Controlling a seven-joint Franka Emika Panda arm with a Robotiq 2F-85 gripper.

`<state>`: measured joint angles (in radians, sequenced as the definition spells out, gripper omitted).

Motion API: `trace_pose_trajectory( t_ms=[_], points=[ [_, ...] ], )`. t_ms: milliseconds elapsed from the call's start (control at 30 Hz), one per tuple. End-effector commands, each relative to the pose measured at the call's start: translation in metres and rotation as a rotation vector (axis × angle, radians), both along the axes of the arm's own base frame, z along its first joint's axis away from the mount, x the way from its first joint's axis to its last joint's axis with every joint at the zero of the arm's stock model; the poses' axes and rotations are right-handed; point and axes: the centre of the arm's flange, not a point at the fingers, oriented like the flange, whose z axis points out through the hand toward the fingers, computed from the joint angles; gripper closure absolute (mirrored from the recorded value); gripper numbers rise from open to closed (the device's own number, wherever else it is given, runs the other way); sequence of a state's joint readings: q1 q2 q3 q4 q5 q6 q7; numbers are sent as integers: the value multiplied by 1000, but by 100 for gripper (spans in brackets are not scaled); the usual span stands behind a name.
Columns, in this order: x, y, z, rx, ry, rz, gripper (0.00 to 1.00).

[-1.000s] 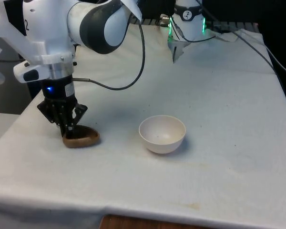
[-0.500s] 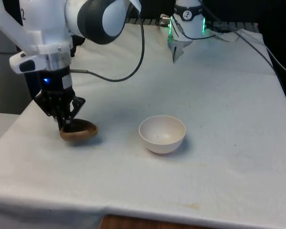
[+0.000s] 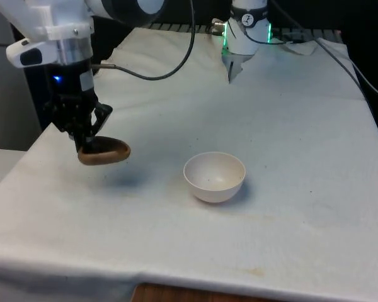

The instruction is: Pour the coffee beans from the cup into the bowl.

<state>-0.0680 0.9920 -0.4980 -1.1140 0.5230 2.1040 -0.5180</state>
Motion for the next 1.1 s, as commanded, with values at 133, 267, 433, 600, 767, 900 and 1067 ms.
trace_pose_trajectory(
  t_ms=[133,267,433,600,767,900,1067],
  points=[
    [0,7,13,-15,-1,-1,100],
    [0,13,26,-14,-2,2,100],
    [-1,16,39,-9,-3,2,100],
    [-2,22,58,0,-3,3,100],
    [-3,25,72,5,-6,4,100],
    [-2,29,86,11,-11,6,100],
    [-2,33,94,15,-15,5,100]
  ],
)
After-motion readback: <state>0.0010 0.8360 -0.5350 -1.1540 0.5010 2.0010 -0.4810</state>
